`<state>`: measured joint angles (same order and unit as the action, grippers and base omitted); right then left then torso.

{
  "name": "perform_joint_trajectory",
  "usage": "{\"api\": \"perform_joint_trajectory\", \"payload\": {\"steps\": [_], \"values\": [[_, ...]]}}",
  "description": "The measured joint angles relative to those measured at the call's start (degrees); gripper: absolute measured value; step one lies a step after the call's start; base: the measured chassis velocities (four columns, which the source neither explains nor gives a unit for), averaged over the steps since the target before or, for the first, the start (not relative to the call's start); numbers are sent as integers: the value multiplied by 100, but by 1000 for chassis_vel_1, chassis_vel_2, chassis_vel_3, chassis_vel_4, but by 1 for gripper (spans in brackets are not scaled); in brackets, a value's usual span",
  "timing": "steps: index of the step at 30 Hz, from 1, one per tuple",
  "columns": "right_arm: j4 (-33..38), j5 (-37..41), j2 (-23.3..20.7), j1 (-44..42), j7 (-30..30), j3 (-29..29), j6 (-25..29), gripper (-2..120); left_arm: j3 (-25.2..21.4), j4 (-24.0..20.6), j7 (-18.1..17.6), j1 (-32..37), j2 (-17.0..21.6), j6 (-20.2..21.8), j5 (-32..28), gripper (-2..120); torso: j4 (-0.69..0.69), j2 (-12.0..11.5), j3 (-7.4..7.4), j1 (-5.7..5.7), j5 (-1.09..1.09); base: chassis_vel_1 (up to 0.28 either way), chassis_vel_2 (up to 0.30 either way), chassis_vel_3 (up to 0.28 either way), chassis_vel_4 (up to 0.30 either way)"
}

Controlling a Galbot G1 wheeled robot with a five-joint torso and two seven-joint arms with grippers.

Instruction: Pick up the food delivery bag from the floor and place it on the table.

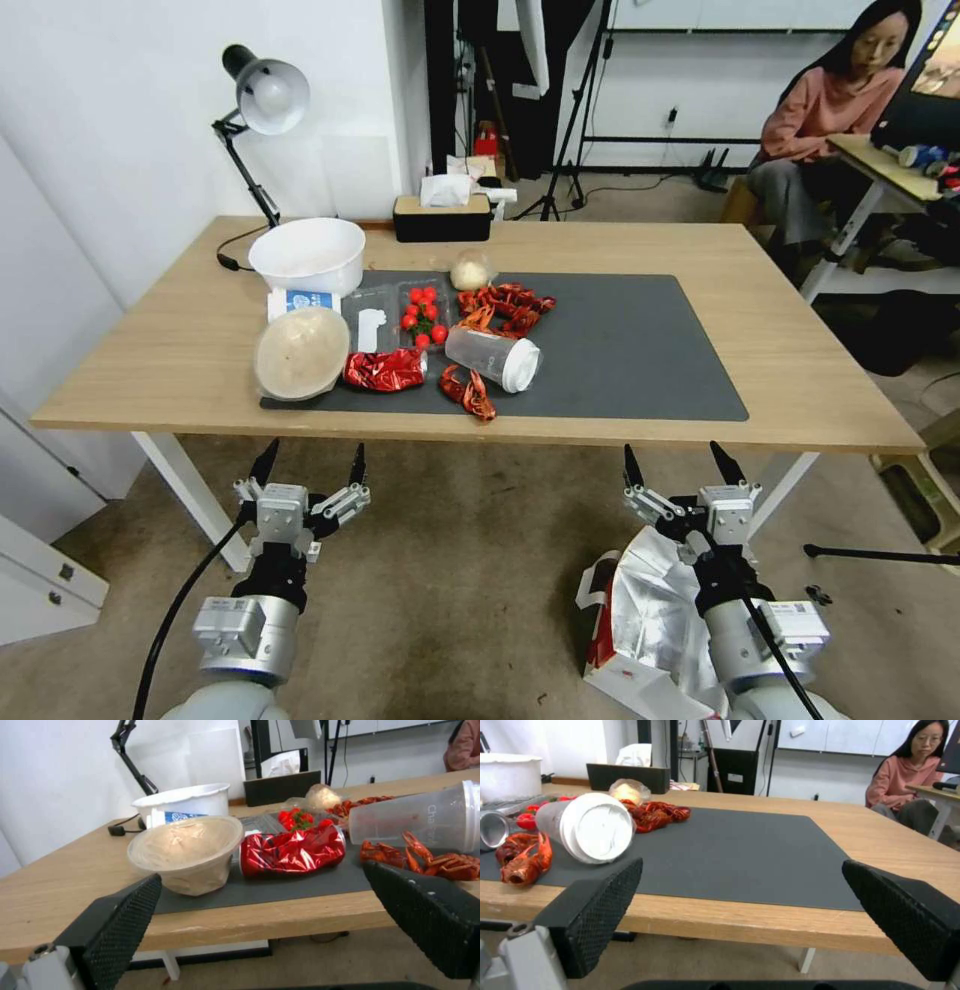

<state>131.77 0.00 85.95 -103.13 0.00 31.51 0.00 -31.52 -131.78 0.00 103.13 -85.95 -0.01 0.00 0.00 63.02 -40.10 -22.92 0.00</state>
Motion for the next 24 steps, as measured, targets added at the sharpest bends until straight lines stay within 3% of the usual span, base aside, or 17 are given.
{"api": "perform_joint_trajectory", "payload": {"steps": [12,16,19,24], "values": [[0,108,-100,21,18,63,-36,100,-30,4,-64,-37,96,7,-89,100,-1,0,0,0,1,0,0,0,0],[20,499,-410,96,91,267,-165,100,-148,11,-331,-179,449,53,-485,100,0,0,0,0,0,0,0,0,0],[84,1257,-968,240,262,683,-444,100,-406,30,-886,-463,1094,164,-1263,100,1,0,0,0,-2,0,0,0,0],[75,1636,-1107,285,79,798,-319,100,-433,122,-1002,-534,1288,104,-1465,100,-3,0,-1,0,-2,0,0,0,0]]}}
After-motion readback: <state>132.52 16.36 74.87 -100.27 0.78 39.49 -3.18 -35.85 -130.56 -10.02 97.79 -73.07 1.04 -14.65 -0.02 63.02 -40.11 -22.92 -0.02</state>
